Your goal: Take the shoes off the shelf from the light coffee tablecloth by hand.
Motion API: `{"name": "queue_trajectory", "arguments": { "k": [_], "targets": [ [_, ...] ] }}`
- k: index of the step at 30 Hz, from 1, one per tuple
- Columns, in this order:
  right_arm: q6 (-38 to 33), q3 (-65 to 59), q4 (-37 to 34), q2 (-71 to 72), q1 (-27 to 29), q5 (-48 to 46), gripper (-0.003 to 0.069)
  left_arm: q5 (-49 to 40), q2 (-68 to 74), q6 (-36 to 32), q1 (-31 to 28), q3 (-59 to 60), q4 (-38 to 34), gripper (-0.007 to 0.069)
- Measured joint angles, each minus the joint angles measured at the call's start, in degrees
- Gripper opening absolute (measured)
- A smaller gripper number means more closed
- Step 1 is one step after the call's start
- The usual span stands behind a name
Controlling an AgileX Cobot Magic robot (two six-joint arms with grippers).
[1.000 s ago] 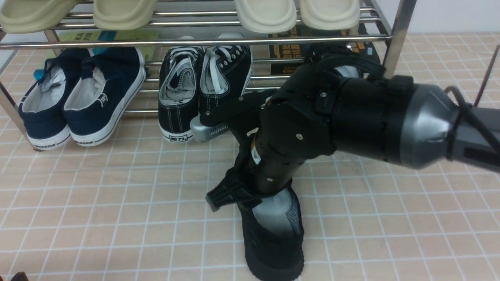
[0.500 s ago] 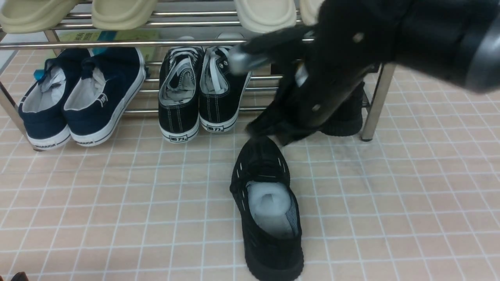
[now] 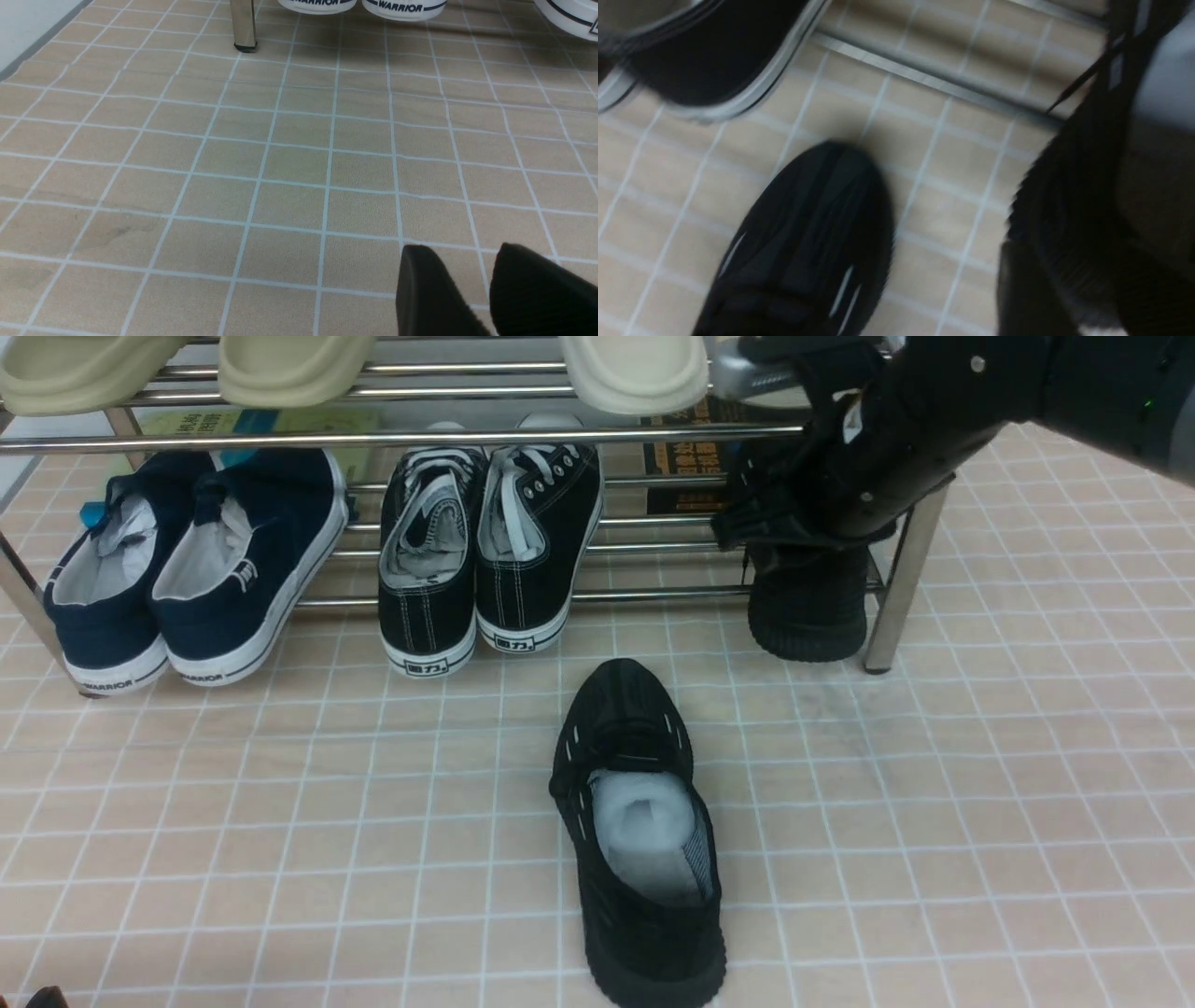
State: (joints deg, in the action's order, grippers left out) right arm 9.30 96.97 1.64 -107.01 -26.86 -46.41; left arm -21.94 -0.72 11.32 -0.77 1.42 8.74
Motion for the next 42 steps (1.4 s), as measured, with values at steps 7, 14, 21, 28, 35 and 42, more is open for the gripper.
{"name": "queue_trajectory", "arguments": {
  "k": [7, 14, 21, 28, 35, 42],
  "targets": [
    [0.0, 0.0, 3.41, -1.83, 0.19, 4.91, 0.044, 0.0, 0.0, 0.0, 0.0, 0.0, 0.0, 0.024],
    [0.0, 0.0, 7.38, -4.1, 0.19, 8.92, 0.0442, 0.0, 0.0, 0.0, 0.0, 0.0, 0.0, 0.024],
    [0.43, 0.68, 7.85, -4.42, 0.19, 9.89, 0.0442, 0.0, 0.0, 0.0, 0.0, 0.0, 0.0, 0.024],
    [0.48, 0.68, 7.85, -7.04, 0.19, 9.77, 0.0442, 0.0, 0.0, 0.0, 0.0, 0.0, 0.0, 0.024],
    [0.48, 0.68, 8.11, -9.48, 0.19, 9.52, 0.0313, 0.0, 0.0, 0.0, 0.0, 0.0, 0.0, 0.024],
    [0.48, 0.68, 6.54, -7.1, 0.19, 4.32, 0.0001, 0.0, 0.0, 0.0, 0.0, 0.0, 0.0, 0.0239]
  ]
}}
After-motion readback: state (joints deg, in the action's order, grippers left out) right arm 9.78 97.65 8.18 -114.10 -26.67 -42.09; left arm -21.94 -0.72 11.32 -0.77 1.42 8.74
